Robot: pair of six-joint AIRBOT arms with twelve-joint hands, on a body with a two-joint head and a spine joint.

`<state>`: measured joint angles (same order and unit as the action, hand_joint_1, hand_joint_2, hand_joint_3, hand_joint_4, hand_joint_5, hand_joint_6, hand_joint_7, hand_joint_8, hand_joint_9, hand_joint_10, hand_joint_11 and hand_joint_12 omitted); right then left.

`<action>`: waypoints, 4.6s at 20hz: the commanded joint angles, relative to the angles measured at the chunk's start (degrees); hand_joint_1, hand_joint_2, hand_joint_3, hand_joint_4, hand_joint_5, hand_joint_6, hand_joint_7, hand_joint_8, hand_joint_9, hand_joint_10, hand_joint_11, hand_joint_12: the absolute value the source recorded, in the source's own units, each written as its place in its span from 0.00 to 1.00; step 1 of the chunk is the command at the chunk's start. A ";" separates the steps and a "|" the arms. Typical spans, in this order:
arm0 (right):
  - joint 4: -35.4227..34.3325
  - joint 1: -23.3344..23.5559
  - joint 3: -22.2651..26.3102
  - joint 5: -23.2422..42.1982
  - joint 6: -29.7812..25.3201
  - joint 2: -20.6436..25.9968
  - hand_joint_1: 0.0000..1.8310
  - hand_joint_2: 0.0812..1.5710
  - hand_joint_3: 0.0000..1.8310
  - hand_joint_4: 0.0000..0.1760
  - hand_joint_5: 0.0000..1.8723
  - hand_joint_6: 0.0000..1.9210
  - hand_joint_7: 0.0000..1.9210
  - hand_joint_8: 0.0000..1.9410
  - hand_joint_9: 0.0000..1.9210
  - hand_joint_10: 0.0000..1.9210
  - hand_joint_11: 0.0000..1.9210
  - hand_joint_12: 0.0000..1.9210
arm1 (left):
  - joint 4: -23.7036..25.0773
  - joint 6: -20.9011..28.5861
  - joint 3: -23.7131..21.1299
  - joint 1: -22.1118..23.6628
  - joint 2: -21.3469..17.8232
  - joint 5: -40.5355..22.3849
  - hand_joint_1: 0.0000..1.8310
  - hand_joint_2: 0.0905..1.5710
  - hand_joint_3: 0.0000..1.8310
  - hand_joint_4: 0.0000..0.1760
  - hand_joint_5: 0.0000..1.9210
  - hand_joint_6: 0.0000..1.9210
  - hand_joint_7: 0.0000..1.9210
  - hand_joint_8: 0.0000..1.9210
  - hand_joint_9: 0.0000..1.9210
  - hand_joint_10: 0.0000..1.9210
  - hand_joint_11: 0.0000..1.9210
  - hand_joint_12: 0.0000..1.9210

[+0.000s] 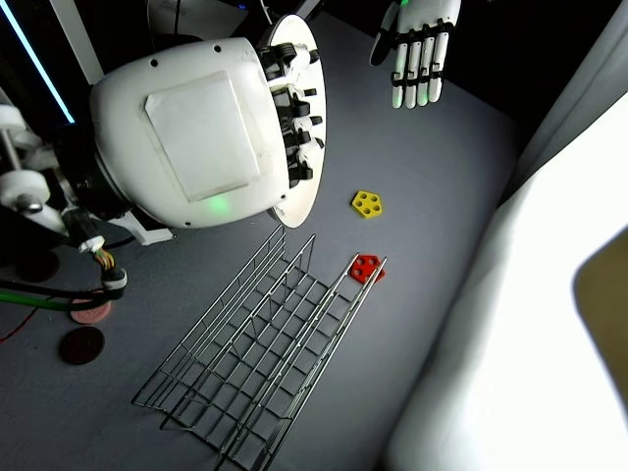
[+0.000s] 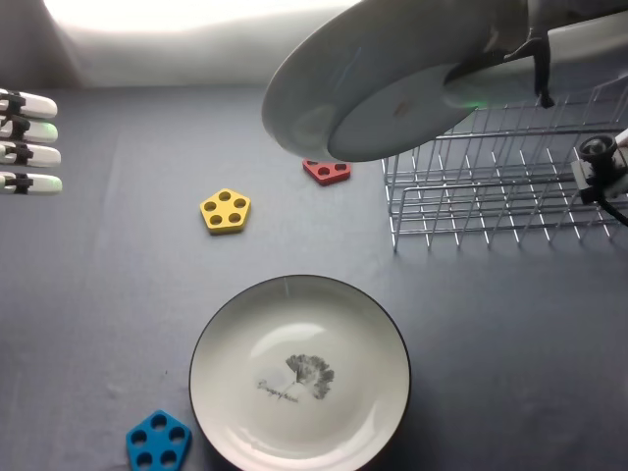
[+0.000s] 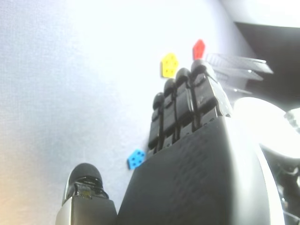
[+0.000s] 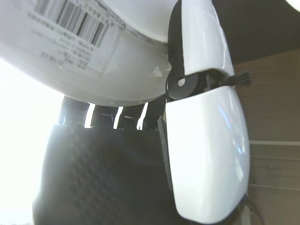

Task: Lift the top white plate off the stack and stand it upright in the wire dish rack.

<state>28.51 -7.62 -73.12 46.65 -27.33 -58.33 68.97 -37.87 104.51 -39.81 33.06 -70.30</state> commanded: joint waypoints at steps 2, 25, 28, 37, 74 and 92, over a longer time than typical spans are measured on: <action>-5.12 1.11 -0.72 6.43 -3.36 0.67 0.82 0.64 0.00 0.00 0.53 0.48 0.62 0.22 0.60 0.32 0.54 0.66 | -4.44 -0.30 0.39 1.07 -0.78 -2.61 0.00 0.62 0.00 0.00 0.07 0.00 0.08 0.00 0.07 0.00 0.06 0.00; -5.64 1.10 -8.90 2.53 -14.48 0.47 0.82 0.63 0.00 0.00 0.53 0.47 0.68 0.07 0.61 0.31 0.55 0.65 | -4.24 -0.33 0.66 1.07 -0.78 -3.53 0.00 0.63 0.00 0.00 0.06 0.00 0.08 0.00 0.08 0.01 0.07 0.01; -5.69 1.10 -9.35 2.27 -15.30 0.41 0.82 0.63 0.00 0.00 0.54 0.46 0.68 0.07 0.60 0.33 0.55 0.66 | -4.27 -0.31 0.66 1.07 -0.77 -3.60 0.00 0.63 0.00 0.00 0.06 0.00 0.08 0.00 0.07 0.00 0.06 0.00; -5.11 1.10 -9.62 1.31 -15.98 0.39 0.82 0.64 0.00 0.00 0.53 0.49 0.62 0.19 0.60 0.34 0.52 0.69 | -3.67 -0.32 0.66 1.07 -0.78 -4.26 0.00 0.63 0.00 0.00 0.05 0.00 0.07 0.00 0.07 0.00 0.06 0.00; -10.05 -7.51 -17.72 0.88 -19.54 -2.28 0.82 0.64 0.00 0.00 0.52 0.49 0.63 0.16 0.58 0.36 0.54 0.68 | -3.69 -0.34 0.67 1.07 -1.07 -5.17 0.00 0.63 0.00 0.00 0.06 0.00 0.07 0.00 0.06 0.00 0.05 0.01; -9.97 -9.53 -20.42 2.53 -20.78 -3.53 0.82 0.64 0.00 0.00 0.52 0.49 0.63 0.14 0.60 0.35 0.53 0.69 | -3.52 0.68 1.13 0.66 -1.47 -7.95 0.00 0.64 0.00 0.00 0.06 0.00 0.09 0.00 0.08 0.00 0.05 0.01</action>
<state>23.11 -17.52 -93.01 42.09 -46.46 -62.76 70.06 -36.97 105.34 -40.23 32.34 -75.53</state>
